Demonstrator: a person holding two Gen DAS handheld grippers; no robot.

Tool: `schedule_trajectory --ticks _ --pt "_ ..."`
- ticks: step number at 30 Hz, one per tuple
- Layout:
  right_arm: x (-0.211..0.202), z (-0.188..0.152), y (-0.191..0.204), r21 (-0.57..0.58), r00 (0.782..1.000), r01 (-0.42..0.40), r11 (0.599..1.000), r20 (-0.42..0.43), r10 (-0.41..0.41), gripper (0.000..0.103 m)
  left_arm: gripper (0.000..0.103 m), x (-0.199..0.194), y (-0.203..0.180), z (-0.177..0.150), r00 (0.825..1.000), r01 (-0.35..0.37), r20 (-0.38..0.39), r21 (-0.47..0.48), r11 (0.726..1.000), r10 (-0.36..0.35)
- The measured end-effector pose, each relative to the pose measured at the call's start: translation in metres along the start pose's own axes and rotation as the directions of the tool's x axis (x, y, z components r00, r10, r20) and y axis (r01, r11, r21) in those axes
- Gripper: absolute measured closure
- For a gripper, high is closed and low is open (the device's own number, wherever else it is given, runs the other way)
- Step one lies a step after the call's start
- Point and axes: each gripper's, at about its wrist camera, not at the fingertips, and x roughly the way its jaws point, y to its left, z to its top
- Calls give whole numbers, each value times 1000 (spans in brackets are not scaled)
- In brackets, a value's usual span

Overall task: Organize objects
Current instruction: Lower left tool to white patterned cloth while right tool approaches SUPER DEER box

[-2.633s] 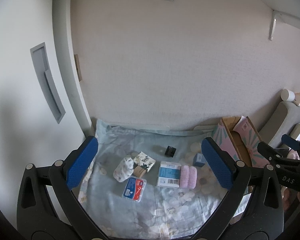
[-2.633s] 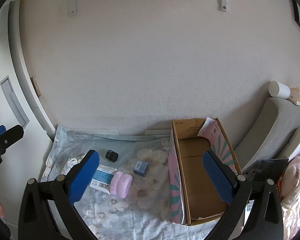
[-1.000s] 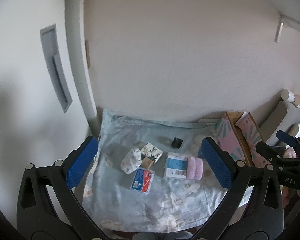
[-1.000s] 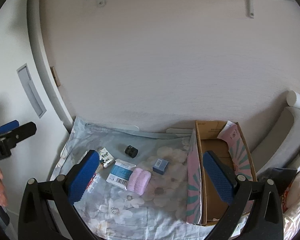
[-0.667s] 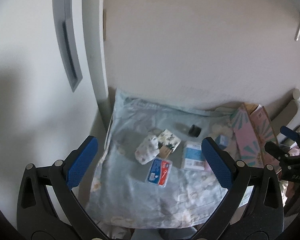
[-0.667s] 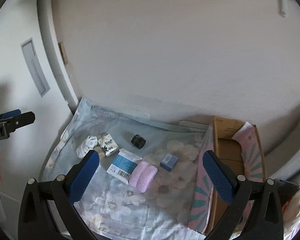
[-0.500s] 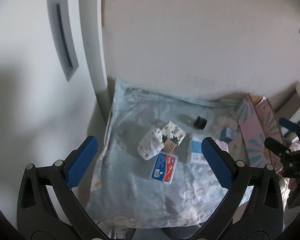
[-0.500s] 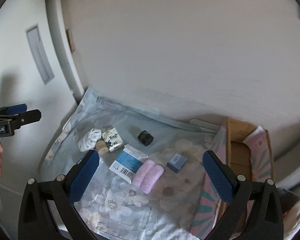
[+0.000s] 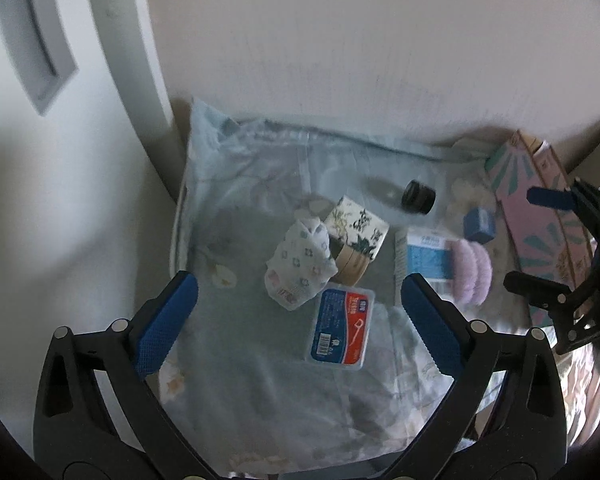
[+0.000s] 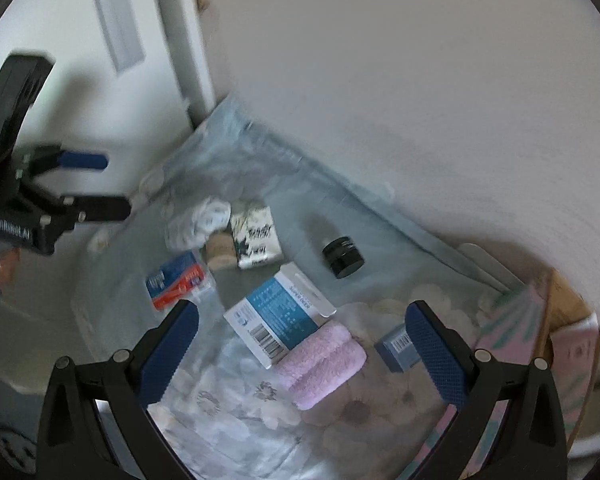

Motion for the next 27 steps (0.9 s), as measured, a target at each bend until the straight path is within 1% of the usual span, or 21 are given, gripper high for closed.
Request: schedule_trajectory --ticks 5,7,10,14,18,20,21,24,27 --pt "26 -2 7 -140 996 -44 989 -78 33 0 3 31 1 2 998 -6 -65 47 999 9" --pt "36 -3 10 -165 994 -49 985 -103 32 0 8 41 2 2 996 -10 -89 62 998 16" --pt "50 -4 11 -209 989 -68 975 -144 38 0 10 56 3 3 991 -14 -128 96 995 27" --pt "66 -4 10 -234 981 -97 967 -186 54 0 10 73 4 5 987 -4 -162 118 993 23" --pt "82 -3 9 -258 974 -125 958 -216 68 0 11 89 6 8 981 16 -194 118 993 7" --pt "89 -4 9 -268 971 -138 953 -228 76 0 14 96 7 9 977 22 -212 123 992 4" --pt "92 -4 9 -272 968 -148 951 -235 83 0 17 99 7 8 976 26 -219 124 992 1" --pt "99 -5 9 -281 963 -167 945 -252 96 0 22 106 9 10 970 56 -241 117 992 -26" --pt "104 -7 7 -280 957 -188 942 -268 111 0 26 113 10 11 963 83 -267 132 988 -45"
